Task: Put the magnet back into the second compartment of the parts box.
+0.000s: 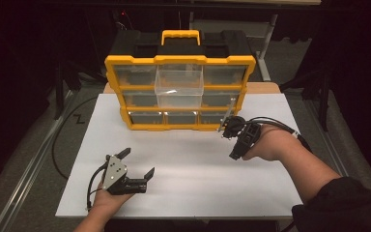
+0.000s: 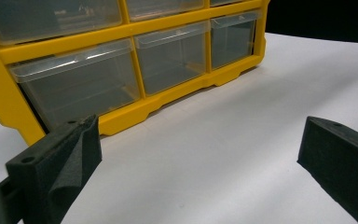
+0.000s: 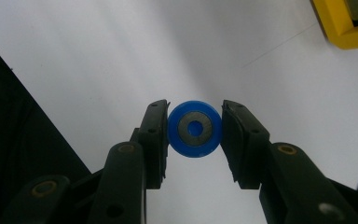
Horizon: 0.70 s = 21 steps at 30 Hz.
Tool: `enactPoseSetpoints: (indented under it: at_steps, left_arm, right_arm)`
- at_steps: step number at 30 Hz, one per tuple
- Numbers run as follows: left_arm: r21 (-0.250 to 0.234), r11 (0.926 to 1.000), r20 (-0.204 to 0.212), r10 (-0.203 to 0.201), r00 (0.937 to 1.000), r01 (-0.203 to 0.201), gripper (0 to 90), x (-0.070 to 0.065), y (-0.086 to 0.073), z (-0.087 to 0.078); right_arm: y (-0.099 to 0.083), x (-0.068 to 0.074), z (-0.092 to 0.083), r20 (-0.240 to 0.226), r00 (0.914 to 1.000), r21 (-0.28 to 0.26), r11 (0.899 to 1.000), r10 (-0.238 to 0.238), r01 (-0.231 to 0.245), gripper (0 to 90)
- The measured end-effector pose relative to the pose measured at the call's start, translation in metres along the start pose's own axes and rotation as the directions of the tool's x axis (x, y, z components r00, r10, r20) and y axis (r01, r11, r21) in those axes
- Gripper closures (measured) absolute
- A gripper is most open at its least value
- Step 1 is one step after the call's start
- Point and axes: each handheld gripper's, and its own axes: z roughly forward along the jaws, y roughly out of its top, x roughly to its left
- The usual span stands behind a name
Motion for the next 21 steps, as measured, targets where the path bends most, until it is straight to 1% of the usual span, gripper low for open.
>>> enactPoseSetpoints:
  at_steps: [3, 6, 9, 11, 16, 19, 21]
  left_arm:
    - [0.002, 1.0000, 0.000, 0.002, 1.0000, -0.002, 0.1, 0.000, 0.000, 0.000]
    - [0.002, 1.0000, -0.002, -0.001, 1.0000, 0.001, 0.1, 0.001, 0.000, 0.000]
    - [0.003, 1.0000, -0.002, -0.001, 1.0000, 0.001, 0.1, 0.001, 0.000, 0.000]
    - [0.002, 1.0000, -0.002, -0.001, 1.0000, 0.001, 0.1, 0.001, 0.000, 0.000]
    - [0.005, 1.0000, -0.001, 0.003, 1.0000, -0.003, 0.1, 0.001, -0.001, 0.000]
    - [0.004, 1.0000, 0.001, 0.003, 1.0000, -0.003, 0.1, 0.000, -0.001, 0.001]
    - [0.004, 1.0000, 0.000, 0.001, 1.0000, -0.001, 0.1, 0.001, -0.001, 0.000]
  right_arm:
    - [0.003, 0.000, -0.005, -0.002, 1.0000, 0.002, 1.000, 0.005, -0.005, 64.8]
    - [0.005, -0.001, -0.011, 0.001, 1.0000, 0.000, 1.000, -0.008, 0.008, 64.8]
    - [0.007, -0.002, -0.018, -0.001, 1.0000, 0.000, 1.000, -0.003, 0.003, 64.8]
    - [0.009, -0.003, -0.021, -0.002, 0.9999, 0.000, 1.000, -0.013, 0.013, 64.8]
    - [0.013, -0.003, -0.030, -0.002, 0.9998, 0.005, 1.000, -0.019, 0.019, 64.8]
    - [0.016, -0.002, -0.036, -0.008, 0.9996, -0.005, 1.000, -0.028, 0.028, 64.8]
    - [0.018, -0.002, -0.039, -0.004, 0.9993, -0.008, 0.999, -0.037, 0.036, 64.8]
